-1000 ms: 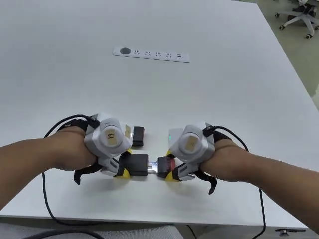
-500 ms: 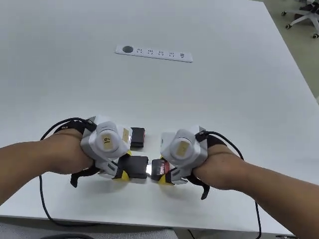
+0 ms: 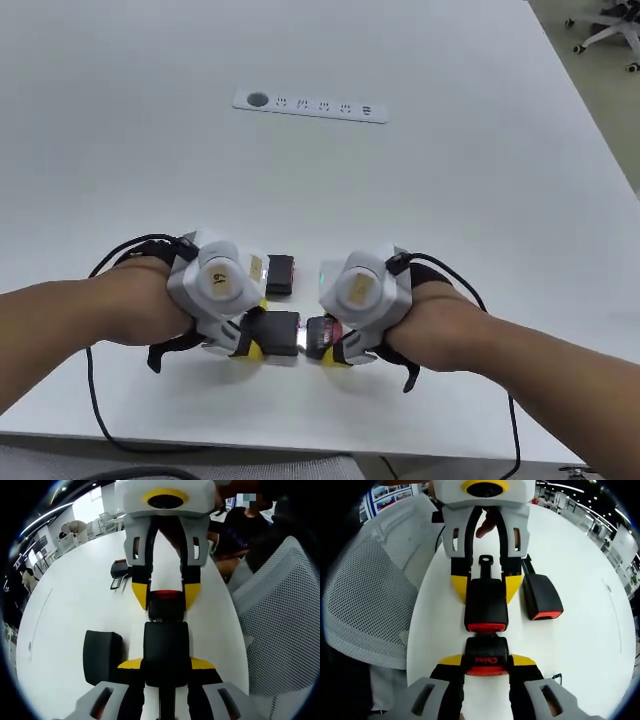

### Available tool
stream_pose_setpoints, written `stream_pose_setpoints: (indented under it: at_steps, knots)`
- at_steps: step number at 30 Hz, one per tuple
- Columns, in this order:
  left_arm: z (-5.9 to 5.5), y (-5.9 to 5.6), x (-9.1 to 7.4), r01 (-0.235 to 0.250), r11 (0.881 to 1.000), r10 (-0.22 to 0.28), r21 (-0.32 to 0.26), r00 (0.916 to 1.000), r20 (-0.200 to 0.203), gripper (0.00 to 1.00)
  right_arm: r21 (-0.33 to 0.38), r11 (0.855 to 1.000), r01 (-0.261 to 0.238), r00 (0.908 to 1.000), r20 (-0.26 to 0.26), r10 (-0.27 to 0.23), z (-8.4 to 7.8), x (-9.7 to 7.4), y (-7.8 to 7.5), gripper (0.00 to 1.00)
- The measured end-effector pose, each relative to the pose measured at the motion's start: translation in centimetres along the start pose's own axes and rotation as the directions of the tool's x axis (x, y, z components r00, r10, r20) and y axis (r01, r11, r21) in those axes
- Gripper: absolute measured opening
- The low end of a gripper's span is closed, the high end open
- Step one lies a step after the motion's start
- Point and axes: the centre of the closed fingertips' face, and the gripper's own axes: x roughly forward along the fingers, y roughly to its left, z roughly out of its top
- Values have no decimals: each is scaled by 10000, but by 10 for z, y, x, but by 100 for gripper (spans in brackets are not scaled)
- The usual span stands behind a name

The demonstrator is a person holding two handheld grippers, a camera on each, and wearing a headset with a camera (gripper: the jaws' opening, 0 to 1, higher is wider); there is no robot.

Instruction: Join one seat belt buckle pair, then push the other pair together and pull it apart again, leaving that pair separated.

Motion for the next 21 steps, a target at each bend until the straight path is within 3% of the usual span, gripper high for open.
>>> stream_pose_setpoints:
  at_steps: [2,8,14,21]
  knots:
    - [1,-1,-1,-54,9999,56,-126,9999,123,33,-120,9999,122,9999,110,-121,2,-8,5,30]
    - [3,-3,-4,-255,9990,272,-366,9985,475,32,30,10000,-12,9990,444,10,1,-8,2,30]
    - [5,-3,-5,-202,9991,217,-361,9989,406,32,-95,9999,-81,9982,595,87,1,-9,2,30]
    - [5,-2,-5,-276,9980,315,-565,9971,699,32,134,9998,164,9960,878,-175,1,-7,0,30]
